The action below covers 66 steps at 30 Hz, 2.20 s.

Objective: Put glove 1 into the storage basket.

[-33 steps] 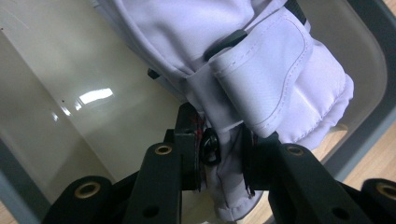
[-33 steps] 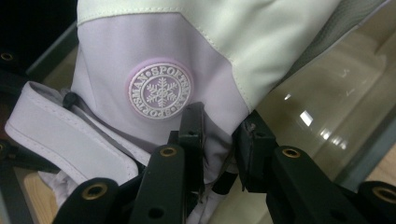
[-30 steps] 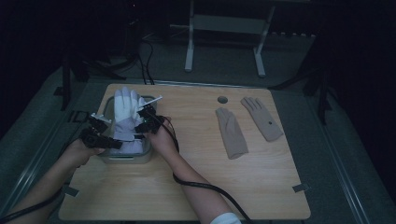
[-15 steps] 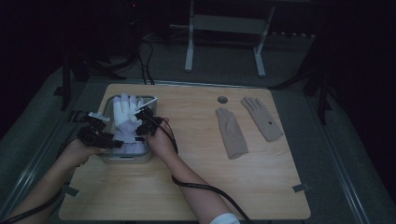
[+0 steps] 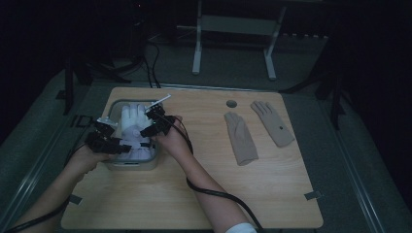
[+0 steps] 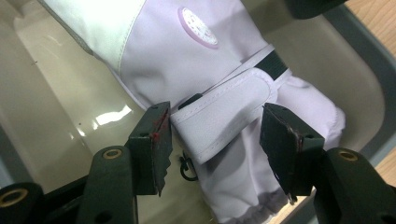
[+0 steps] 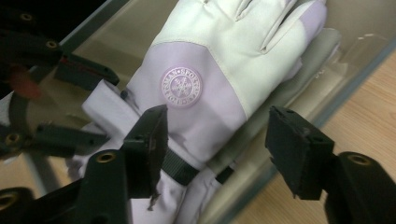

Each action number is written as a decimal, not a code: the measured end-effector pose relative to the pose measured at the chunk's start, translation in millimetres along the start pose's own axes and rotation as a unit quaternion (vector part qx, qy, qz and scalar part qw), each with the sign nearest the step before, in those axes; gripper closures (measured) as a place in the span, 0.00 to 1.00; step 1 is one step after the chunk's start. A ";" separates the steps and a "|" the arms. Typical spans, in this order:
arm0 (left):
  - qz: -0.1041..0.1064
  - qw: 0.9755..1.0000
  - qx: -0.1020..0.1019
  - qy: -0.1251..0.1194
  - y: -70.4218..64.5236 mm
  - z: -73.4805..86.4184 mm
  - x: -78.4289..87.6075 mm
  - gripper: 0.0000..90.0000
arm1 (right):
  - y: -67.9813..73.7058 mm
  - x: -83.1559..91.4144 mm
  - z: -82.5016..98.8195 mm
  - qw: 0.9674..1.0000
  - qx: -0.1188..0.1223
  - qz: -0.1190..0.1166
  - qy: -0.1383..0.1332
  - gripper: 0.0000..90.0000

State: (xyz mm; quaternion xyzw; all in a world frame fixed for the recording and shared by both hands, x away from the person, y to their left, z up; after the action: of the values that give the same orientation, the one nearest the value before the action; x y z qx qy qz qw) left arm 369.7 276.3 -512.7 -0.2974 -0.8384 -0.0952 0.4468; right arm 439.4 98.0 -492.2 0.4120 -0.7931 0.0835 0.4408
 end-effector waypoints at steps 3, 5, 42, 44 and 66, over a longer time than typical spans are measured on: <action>-0.005 1.000 0.001 -0.006 -3.9 -2.2 2.3 0.49 | -3.1 9.6 3.1 1.000 0.007 -0.019 -0.001 0.29; -0.008 1.000 0.000 -0.009 -6.1 -3.6 4.1 0.49 | -4.6 15.8 5.6 1.000 0.014 -0.027 -0.005 0.26; 0.055 0.994 -0.047 -0.082 -89.9 -37.3 3.0 0.52 | -62.0 94.4 58.0 0.998 0.009 0.001 -0.057 0.19; 0.062 0.993 -0.049 -0.083 -94.6 -38.1 -0.5 0.52 | -66.6 98.7 62.0 0.998 0.007 0.004 -0.061 0.19; 0.111 0.983 -0.082 -0.121 -142.4 -25.0 -50.6 0.33 | -103.3 126.0 113.5 0.997 0.030 0.031 -0.068 0.16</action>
State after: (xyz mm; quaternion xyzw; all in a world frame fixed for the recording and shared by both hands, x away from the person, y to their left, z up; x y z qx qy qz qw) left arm 325.3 130.1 -523.8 -0.4333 -0.8376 -0.0763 0.3239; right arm 408.8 -98.2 -487.1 0.4049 -0.8310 0.0929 0.3700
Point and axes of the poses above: each handheld gripper's, and its own axes: x roughly backward along the jaws, z roughly out of its underside, y roughly to its left, the point moved 3 cm from there along -x, roughly forward along the jaws, and after that the axes turned 3 degrees about -x, right-handed, at the moved point
